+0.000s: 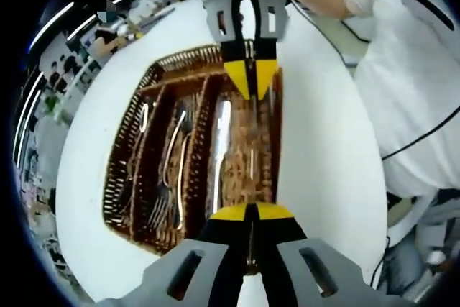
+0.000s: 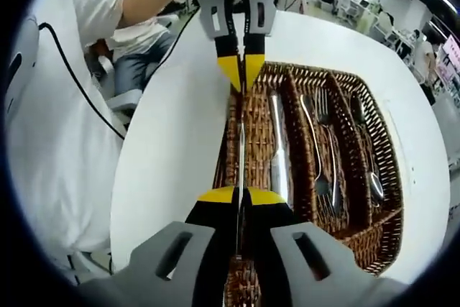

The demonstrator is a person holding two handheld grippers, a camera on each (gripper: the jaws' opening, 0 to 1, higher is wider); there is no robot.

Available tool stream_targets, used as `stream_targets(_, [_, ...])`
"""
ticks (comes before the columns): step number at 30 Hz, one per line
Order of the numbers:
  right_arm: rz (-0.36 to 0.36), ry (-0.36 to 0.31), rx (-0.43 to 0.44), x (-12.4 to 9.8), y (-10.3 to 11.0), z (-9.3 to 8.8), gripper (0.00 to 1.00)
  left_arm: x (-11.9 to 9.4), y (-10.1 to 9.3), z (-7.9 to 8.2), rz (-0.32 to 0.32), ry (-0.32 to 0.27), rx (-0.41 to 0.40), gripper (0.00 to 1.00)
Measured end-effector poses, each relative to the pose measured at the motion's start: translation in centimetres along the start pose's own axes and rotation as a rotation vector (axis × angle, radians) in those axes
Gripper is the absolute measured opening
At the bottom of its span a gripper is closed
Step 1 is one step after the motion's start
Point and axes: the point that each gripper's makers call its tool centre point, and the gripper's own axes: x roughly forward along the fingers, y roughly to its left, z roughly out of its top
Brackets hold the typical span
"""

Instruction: Arrange the knives, forks, and spoons in their matching storage slots by inserting each utensil handle-first until every utensil is classified and aligned in the correct compartment

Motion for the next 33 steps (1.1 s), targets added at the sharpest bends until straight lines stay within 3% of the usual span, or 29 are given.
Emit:
stream_targets(4, [0.018,-0.001,0.013,0.4,-0.6,-0.1,0.03,0.5,0.3,-0.3,-0.012,0.006,-0.013,0.01])
stream_targets(9, [0.052,0.003,0.032,1.1,-0.7,-0.5,0.03,2.0,-1.2,1.0,-0.035,0.019,-0.029,0.01])
stream_targets(20, [0.104,0.017,0.071,2.3,-1.1,-1.0,0.04,3.0,-0.4,-0.1,-0.092,0.009,-0.069,0.01])
stream_targets(33, [0.167,0.029,0.106,3.4,-1.4,-1.8,0.04,3.1,1.9,-2.5,-0.135,-0.002,-0.113,0.01])
